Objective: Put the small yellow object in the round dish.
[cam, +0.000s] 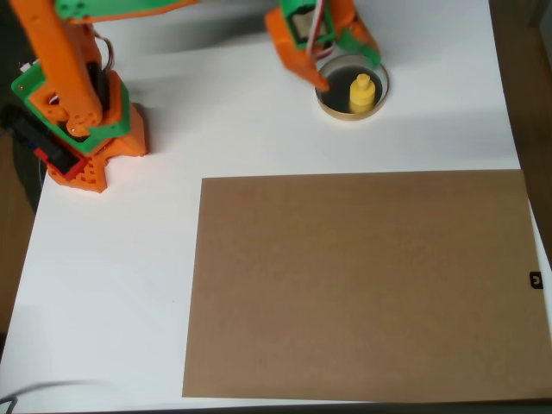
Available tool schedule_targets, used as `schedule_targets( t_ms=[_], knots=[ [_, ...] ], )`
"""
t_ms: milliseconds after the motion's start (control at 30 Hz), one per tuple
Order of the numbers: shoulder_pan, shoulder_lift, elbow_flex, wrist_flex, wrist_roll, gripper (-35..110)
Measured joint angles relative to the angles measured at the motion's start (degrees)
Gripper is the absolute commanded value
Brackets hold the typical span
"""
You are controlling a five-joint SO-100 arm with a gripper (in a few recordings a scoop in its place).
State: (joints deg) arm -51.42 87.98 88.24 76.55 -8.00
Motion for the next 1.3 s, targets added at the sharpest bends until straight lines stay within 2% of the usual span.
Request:
schedule_targets(
  t_ms=[133, 400, 733, 967, 1300],
  knots=[
    [9.67, 11.34, 9.4, -0.88, -3.78, 21],
    [36.56, 30.15, 21.18, -3.08, -12.04, 21],
    [63.54, 43.59, 34.54, -12.74, -12.39, 22],
    [77.61, 49.39, 44.74, -22.24, -8.17, 24],
    [87.01, 61.52, 64.07, -33.31, -3.87, 25]
  ],
)
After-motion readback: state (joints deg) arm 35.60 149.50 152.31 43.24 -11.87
